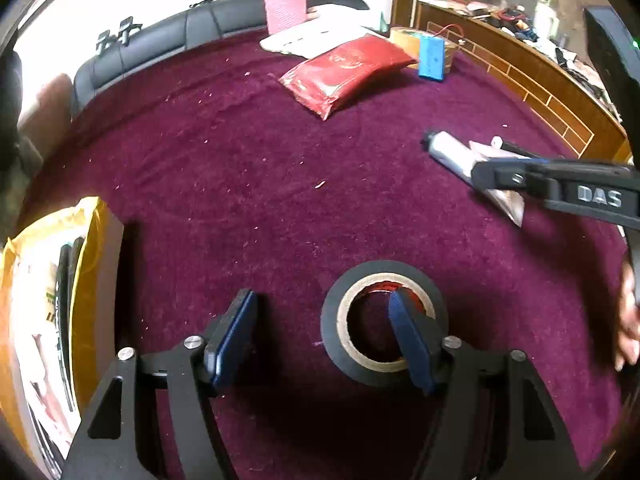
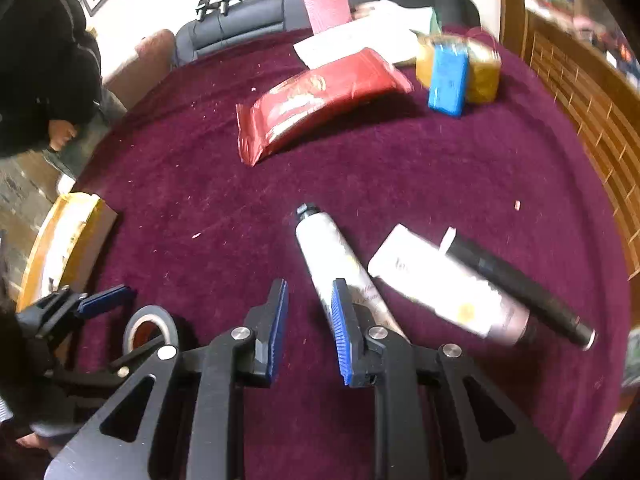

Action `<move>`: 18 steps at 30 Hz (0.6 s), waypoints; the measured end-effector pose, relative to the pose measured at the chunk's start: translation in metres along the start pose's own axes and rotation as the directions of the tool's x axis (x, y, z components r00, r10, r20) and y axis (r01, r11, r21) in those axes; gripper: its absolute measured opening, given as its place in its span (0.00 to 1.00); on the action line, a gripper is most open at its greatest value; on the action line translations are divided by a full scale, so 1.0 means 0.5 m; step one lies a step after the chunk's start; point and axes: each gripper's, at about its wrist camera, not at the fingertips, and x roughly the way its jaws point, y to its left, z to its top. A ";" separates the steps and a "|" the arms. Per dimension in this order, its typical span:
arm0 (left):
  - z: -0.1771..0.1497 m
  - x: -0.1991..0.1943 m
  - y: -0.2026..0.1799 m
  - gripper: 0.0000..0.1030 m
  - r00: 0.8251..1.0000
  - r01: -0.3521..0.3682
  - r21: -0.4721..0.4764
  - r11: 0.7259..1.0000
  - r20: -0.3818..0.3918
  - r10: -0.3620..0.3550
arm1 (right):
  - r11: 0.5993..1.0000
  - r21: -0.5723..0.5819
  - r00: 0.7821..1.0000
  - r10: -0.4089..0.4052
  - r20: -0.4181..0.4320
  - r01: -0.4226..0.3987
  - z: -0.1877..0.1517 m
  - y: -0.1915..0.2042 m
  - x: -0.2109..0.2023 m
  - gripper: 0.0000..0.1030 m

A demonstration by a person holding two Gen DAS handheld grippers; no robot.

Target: Organize objects

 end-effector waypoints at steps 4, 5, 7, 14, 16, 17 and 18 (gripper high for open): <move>0.001 -0.013 0.021 0.11 0.998 0.058 -0.043 0.997 -0.009 -0.059 | 0.997 -0.054 0.998 -0.055 0.008 0.055 0.013 0.016 0.009 0.20; 0.002 -0.014 0.023 0.11 0.998 0.064 -0.045 0.997 -0.008 -0.064 | 0.997 -0.060 0.999 -0.052 0.007 0.052 0.018 0.018 0.010 0.20; -0.006 -0.021 0.027 0.11 0.998 0.068 -0.052 0.996 -0.004 -0.068 | 0.996 -0.064 0.998 -0.066 0.013 0.066 0.026 0.018 0.010 0.20; -0.022 -0.034 0.036 0.11 0.996 0.089 -0.074 0.993 -0.003 -0.090 | 0.982 -0.091 0.985 -0.171 -0.025 0.168 0.034 0.015 0.044 0.40; -0.022 -0.031 0.037 0.11 0.996 0.093 -0.080 0.992 -0.004 -0.094 | 0.983 -0.090 0.985 -0.167 -0.051 0.162 0.031 0.012 0.061 0.42; -0.020 -0.030 0.036 0.11 0.996 0.090 -0.079 0.993 -0.006 -0.091 | 0.980 -0.102 0.984 -0.177 -0.026 0.174 0.030 0.016 0.061 0.42; -0.021 -0.030 0.037 0.11 0.996 0.089 -0.071 0.994 -0.006 -0.089 | 0.979 -0.107 0.984 -0.175 -0.021 0.172 0.028 0.020 0.064 0.44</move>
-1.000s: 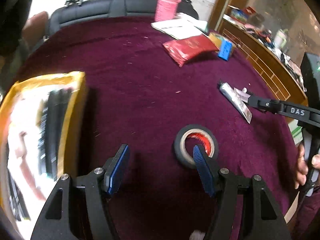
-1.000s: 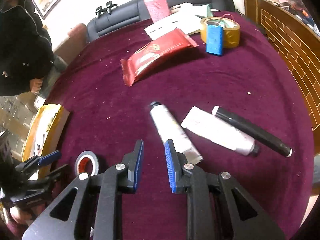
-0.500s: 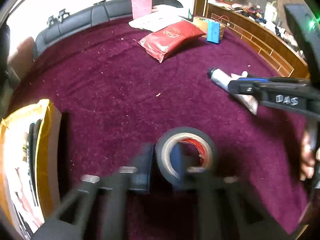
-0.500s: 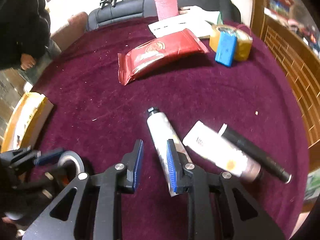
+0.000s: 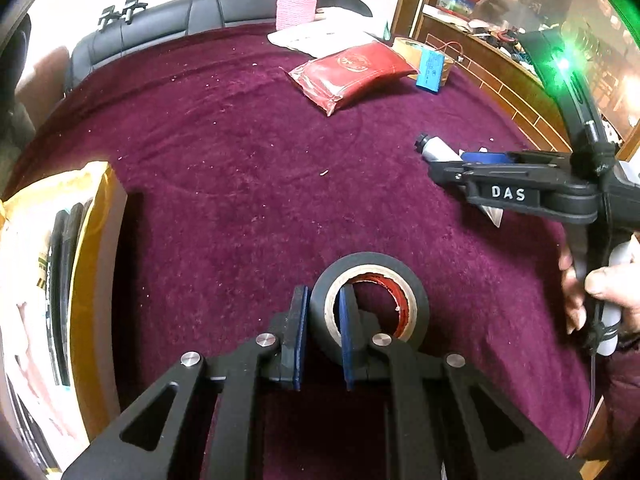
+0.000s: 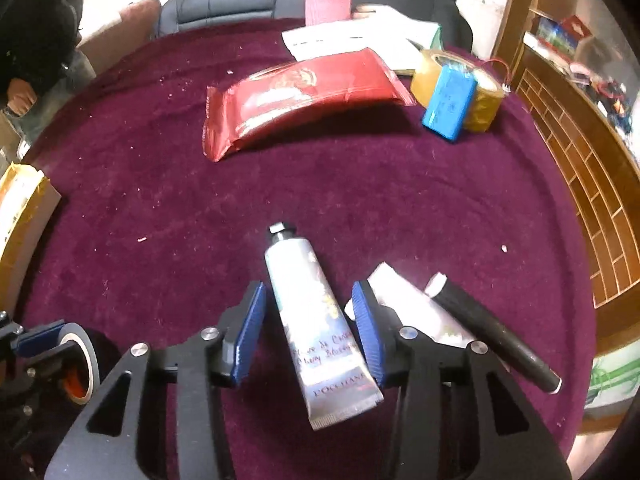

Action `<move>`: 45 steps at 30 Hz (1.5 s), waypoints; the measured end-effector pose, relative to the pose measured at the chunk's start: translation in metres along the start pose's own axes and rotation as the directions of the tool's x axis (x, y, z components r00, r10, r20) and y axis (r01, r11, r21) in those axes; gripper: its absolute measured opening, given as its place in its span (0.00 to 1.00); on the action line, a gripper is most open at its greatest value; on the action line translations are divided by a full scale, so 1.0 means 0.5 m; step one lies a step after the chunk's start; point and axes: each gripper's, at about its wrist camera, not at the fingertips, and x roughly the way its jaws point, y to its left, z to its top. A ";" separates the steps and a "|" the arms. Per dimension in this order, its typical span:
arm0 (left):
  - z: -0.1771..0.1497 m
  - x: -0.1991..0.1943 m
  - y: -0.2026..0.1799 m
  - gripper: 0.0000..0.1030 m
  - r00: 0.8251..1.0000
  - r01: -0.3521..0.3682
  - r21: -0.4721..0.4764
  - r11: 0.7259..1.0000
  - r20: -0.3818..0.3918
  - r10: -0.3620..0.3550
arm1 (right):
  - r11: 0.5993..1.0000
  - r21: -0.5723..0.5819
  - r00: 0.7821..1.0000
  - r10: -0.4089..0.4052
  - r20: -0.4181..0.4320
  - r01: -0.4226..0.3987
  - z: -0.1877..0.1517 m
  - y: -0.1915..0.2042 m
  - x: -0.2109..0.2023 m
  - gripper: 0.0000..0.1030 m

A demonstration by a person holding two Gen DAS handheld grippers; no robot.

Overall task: Organize objects
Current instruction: 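Grasp the white L'Occitane hand cream tube with the right gripper while the left holds the tape, then carry the tape roll and cream tube into the box and open both grippers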

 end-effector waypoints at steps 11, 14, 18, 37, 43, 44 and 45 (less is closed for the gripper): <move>-0.001 -0.011 0.000 0.11 0.999 0.003 0.004 1.000 0.035 -0.003 | 0.982 0.114 0.988 0.144 0.064 -0.151 -0.020 -0.006 -0.047 0.25; -0.009 -0.041 0.014 0.11 0.997 0.025 -0.023 0.999 0.076 -0.023 | 0.969 0.139 0.976 0.188 0.108 -0.202 -0.025 -0.004 -0.084 0.25; -0.021 -0.100 0.028 0.11 0.989 0.044 -0.058 0.997 0.144 -0.035 | 0.962 0.119 0.962 0.227 0.151 -0.246 -0.026 0.025 -0.134 0.25; -0.162 -0.323 0.280 0.12 0.941 -0.079 -0.355 0.931 0.283 0.188 | 0.849 -0.057 0.841 0.529 0.116 -0.526 -0.003 0.339 -0.253 0.25; -0.209 -0.284 0.321 0.12 0.951 -0.127 -0.384 0.914 0.214 0.222 | 0.813 -0.064 0.814 0.580 0.020 -0.578 -0.001 0.441 -0.204 0.26; -0.219 -0.274 0.327 0.12 0.954 -0.131 -0.389 0.912 0.200 0.222 | 0.811 -0.068 0.813 0.582 -0.001 -0.581 -0.003 0.460 -0.190 0.26; -0.229 -0.269 0.334 0.12 0.956 -0.136 -0.392 0.910 0.189 0.224 | 0.810 -0.071 0.812 0.583 -0.017 -0.583 -0.003 0.473 -0.179 0.26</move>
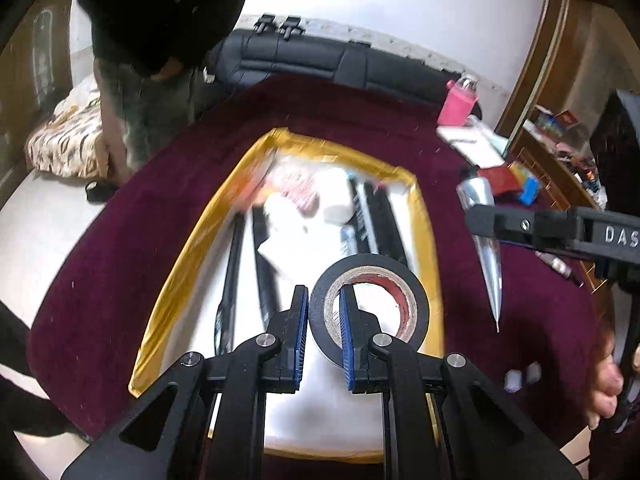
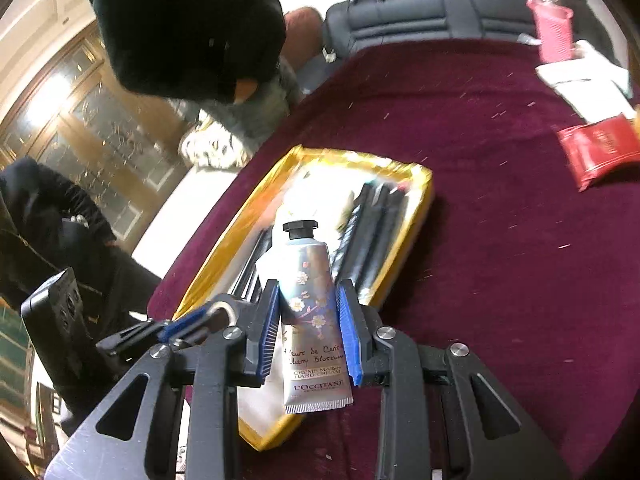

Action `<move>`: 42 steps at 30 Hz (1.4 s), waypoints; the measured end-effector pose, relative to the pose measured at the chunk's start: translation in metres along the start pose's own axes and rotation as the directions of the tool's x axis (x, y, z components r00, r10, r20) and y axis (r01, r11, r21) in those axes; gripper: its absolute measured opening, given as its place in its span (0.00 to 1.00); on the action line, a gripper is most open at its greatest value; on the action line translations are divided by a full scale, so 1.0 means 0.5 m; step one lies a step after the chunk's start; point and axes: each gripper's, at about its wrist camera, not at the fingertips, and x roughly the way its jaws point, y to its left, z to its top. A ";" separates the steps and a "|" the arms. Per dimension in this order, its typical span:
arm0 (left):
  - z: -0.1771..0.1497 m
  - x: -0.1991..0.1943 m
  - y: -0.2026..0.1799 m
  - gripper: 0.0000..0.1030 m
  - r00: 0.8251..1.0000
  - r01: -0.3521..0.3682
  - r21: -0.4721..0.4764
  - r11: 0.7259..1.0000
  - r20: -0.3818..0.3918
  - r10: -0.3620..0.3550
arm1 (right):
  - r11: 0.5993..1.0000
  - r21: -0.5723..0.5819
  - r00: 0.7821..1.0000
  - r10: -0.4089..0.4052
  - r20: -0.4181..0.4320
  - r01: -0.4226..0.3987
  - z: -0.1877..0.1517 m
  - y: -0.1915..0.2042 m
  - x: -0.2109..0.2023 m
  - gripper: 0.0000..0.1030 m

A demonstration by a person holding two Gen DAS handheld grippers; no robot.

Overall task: Organize objects
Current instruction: 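Carry the tape roll and cream tube into the box and open both grippers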

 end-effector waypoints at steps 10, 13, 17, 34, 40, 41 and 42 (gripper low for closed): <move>-0.041 0.044 0.025 0.12 0.994 -0.107 0.034 0.994 -0.014 0.107 | 0.997 -0.035 0.991 -0.077 -0.113 0.073 -0.022 0.043 0.138 0.26; -0.046 0.045 0.024 0.12 0.992 -0.129 0.048 0.990 -0.001 0.130 | 0.993 -0.045 0.986 -0.112 -0.127 0.107 -0.024 0.043 0.157 0.26; -0.047 0.048 0.022 0.12 0.989 -0.145 0.063 0.988 0.017 0.144 | 0.989 -0.052 0.981 -0.147 -0.129 0.142 -0.026 0.042 0.169 0.26; -0.044 0.040 0.036 0.12 0.988 -0.151 0.056 0.987 0.033 0.149 | 0.981 -0.055 0.971 -0.192 -0.144 0.186 -0.024 0.054 0.188 0.26; -0.042 0.032 0.033 0.18 0.988 -0.154 0.055 0.987 0.035 0.152 | 0.982 -0.044 0.971 -0.188 -0.147 0.183 -0.026 0.059 0.185 0.26; -0.042 0.031 0.032 0.23 0.988 -0.153 0.055 0.987 0.036 0.151 | 0.982 -0.045 0.971 -0.188 -0.147 0.183 -0.027 0.061 0.185 0.26; -0.042 0.028 0.031 0.26 0.988 -0.151 0.054 0.987 0.039 0.149 | 0.982 -0.045 0.971 -0.188 -0.147 0.183 -0.027 0.062 0.184 0.26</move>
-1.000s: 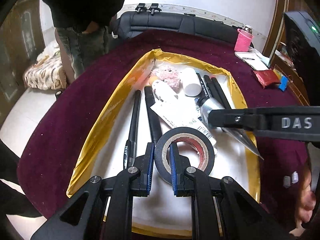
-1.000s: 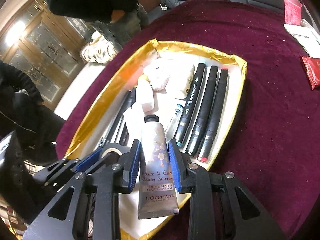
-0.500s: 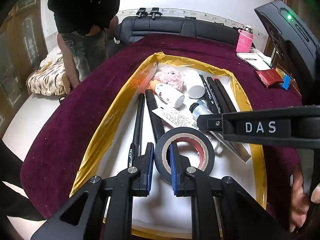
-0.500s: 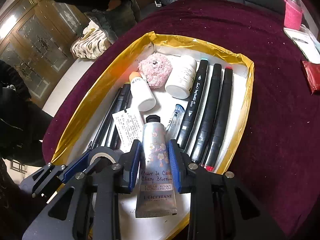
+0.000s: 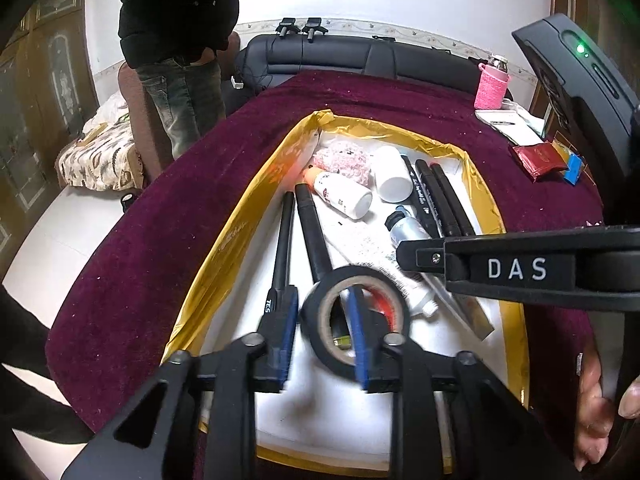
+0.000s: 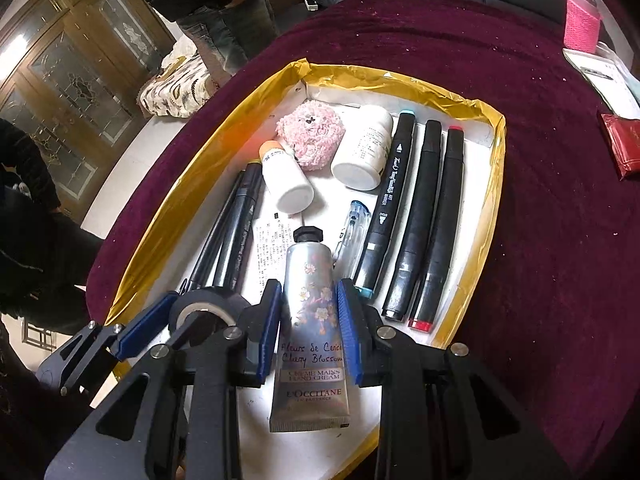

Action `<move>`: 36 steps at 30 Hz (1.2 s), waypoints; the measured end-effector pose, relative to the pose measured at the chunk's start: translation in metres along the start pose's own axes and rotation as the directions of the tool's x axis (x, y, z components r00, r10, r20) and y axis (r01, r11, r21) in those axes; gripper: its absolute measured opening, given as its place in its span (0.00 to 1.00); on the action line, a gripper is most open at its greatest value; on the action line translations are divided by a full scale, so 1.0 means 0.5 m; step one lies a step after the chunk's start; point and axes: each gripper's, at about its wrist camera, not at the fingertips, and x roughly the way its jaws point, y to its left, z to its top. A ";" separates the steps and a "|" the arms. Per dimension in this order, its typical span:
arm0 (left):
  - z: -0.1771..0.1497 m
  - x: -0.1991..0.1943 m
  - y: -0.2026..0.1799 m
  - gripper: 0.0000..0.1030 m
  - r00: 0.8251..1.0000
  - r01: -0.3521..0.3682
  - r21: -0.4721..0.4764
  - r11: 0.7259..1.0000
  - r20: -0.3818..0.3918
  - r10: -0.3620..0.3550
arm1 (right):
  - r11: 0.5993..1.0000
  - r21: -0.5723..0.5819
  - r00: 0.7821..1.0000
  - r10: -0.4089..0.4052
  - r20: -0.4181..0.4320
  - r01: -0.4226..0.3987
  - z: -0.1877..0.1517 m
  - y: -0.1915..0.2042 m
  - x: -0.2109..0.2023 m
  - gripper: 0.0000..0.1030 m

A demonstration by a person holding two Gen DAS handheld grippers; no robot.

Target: Organize objects

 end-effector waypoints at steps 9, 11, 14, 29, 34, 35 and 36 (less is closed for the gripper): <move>0.013 -0.036 -0.011 0.50 0.999 0.001 0.005 1.000 0.034 -0.002 | 0.999 0.003 0.998 0.032 0.047 -0.032 0.001 -0.002 -0.035 0.26; 0.019 -0.052 -0.012 0.50 0.999 0.014 0.001 1.000 0.051 -0.015 | 0.999 0.009 0.997 0.037 0.073 -0.037 0.001 -0.014 -0.055 0.26; 0.031 -0.085 -0.015 0.51 0.994 0.032 -0.007 0.999 0.101 -0.031 | 0.999 0.032 0.992 0.014 0.122 -0.018 -0.008 -0.054 -0.095 0.26; 0.057 -0.118 -0.151 0.55 0.969 0.224 0.095 0.970 0.085 -0.232 | 0.834 0.523 0.923 -0.324 0.209 0.174 -0.143 -0.588 -0.347 0.26; 0.058 -0.116 -0.201 0.55 0.960 0.271 0.114 0.956 0.040 -0.276 | 0.751 0.647 0.916 -0.343 0.209 0.134 -0.196 -0.717 -0.395 0.26; 0.058 -0.115 -0.209 0.55 0.959 0.276 0.118 0.954 0.032 -0.282 | 0.737 0.665 0.916 -0.340 0.211 0.121 -0.203 -0.733 -0.396 0.26; 0.058 -0.115 -0.216 0.55 0.958 0.280 0.121 0.952 0.026 -0.285 | 0.729 0.676 0.918 -0.335 0.213 0.109 -0.209 -0.749 -0.397 0.26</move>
